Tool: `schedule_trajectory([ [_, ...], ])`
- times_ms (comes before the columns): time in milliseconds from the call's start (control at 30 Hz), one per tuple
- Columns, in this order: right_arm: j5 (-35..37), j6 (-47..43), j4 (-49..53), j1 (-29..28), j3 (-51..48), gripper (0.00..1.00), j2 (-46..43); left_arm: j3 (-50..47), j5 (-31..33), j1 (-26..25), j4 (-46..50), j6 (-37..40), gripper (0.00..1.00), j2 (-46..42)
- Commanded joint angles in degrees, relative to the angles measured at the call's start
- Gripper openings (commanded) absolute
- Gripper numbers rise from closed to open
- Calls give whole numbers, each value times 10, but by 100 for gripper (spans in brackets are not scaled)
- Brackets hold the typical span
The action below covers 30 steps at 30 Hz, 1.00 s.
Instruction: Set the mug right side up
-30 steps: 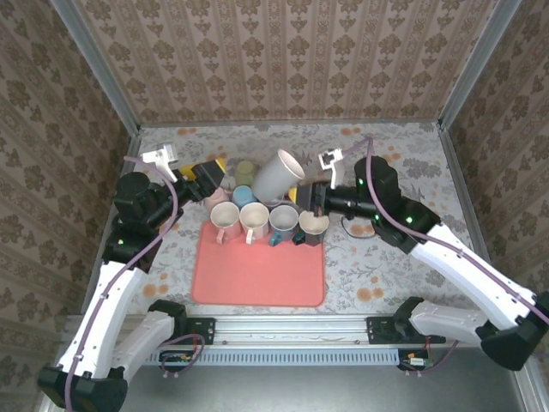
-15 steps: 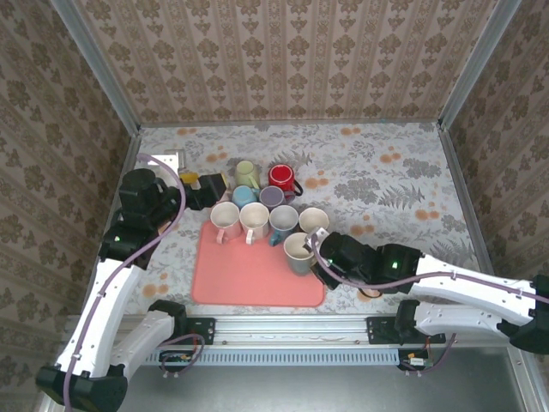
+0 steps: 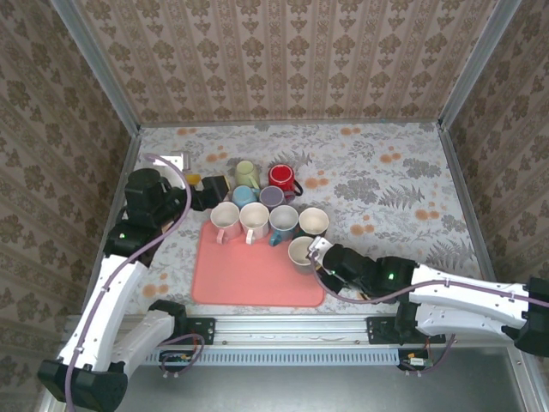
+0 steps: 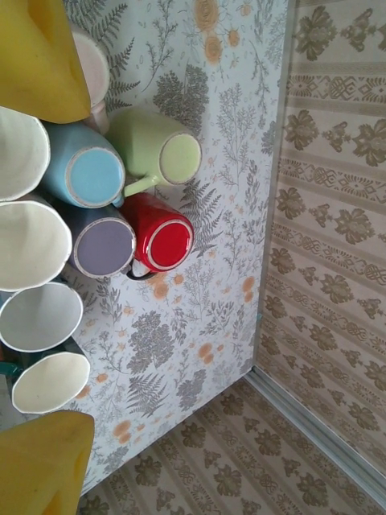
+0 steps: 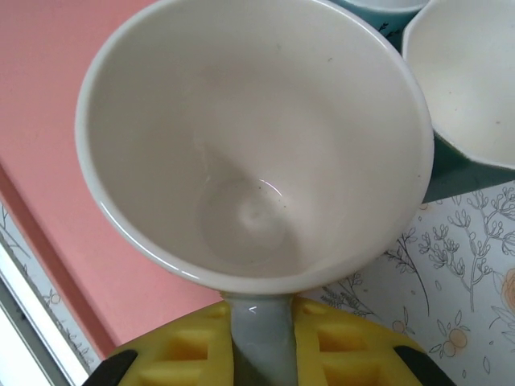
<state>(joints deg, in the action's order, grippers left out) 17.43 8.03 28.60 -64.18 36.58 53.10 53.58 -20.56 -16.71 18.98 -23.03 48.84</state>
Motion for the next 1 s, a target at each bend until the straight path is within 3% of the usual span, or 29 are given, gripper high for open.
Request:
schedule_trajectory([
  [0, 18, -3, -46, 17, 9, 0, 14, -4, -14, 7, -25, 1, 93, 3],
  [333, 57, 111, -82, 32, -19, 0, 43, -7, -23, 12, -35, -6, 93, 6],
  [600, 92, 103, -126, 32, -52, 0, 49, -9, -33, 12, -45, -10, 93, 14],
  [767, 87, 111, -129, 34, -60, 7, 57, -12, -33, 12, -45, -9, 93, 15],
  [967, 66, 132, -110, 34, -70, 25, 25, -13, -33, 12, -45, -11, 93, 16],
])
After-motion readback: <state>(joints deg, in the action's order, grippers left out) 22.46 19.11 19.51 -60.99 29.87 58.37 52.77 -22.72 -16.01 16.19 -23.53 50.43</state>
